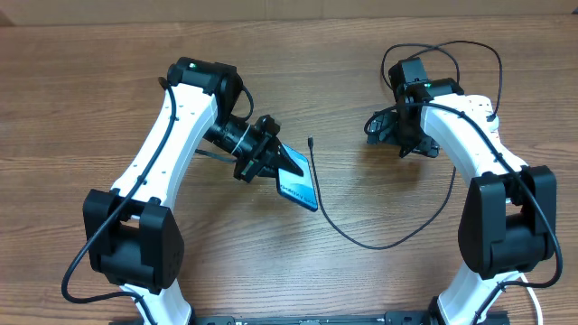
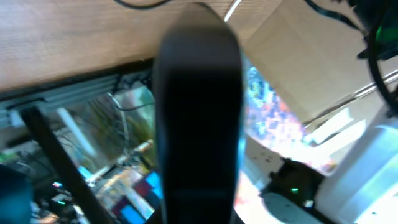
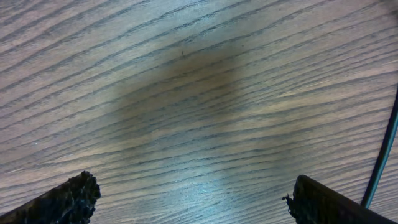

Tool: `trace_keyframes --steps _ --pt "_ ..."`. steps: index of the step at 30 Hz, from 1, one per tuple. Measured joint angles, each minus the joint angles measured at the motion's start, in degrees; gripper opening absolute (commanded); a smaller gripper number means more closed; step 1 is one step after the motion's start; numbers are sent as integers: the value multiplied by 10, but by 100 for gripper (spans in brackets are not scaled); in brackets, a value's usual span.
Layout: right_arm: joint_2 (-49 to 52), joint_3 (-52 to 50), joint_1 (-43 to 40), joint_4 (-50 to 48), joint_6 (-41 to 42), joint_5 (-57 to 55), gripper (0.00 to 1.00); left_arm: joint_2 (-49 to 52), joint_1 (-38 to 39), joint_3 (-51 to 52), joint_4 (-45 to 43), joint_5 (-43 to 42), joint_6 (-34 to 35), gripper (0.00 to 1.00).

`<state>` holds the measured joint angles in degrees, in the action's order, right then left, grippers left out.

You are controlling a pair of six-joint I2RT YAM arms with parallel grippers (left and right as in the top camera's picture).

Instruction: Plug charger to phone and switch on socket

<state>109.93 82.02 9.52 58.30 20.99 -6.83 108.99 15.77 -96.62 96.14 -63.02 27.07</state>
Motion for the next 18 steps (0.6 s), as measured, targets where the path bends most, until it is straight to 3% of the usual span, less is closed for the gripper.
trace_keyframes --steps 18 --pt "0 0 0 0 0 0 100 0 0 0 3 -118 45 4"
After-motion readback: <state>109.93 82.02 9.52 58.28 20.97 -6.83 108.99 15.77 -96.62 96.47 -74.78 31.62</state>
